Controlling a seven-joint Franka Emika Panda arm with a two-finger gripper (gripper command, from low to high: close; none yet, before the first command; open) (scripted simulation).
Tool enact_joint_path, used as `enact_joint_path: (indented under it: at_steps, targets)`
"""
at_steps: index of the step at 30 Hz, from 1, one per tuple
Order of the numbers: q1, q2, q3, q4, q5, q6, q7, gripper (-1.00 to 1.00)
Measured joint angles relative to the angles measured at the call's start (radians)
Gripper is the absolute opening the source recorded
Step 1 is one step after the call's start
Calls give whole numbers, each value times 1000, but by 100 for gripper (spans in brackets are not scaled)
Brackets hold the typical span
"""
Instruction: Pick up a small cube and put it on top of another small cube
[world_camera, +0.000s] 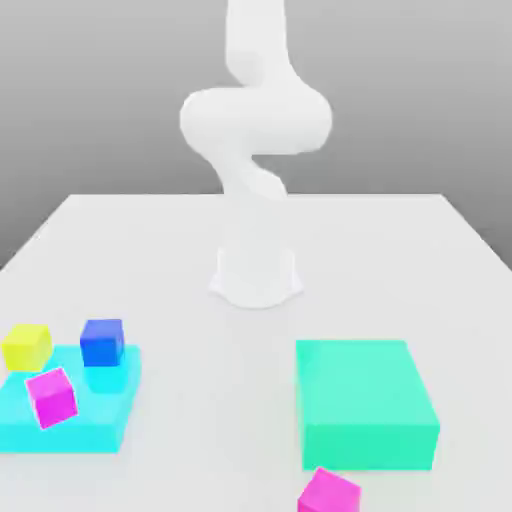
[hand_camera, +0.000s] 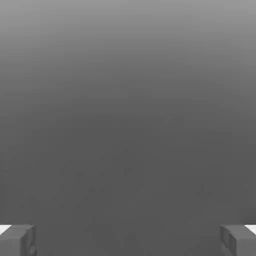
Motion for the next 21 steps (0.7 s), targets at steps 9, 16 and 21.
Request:
enact_joint_path:
  at_steps: [9,16,21]
  targets:
    - [-89,332,127,-12,-77,101,260,0]
    - [-122,587,191,-20,-151,176,469,0]
    - [-108,767,198,-27,-186,232,607,0]
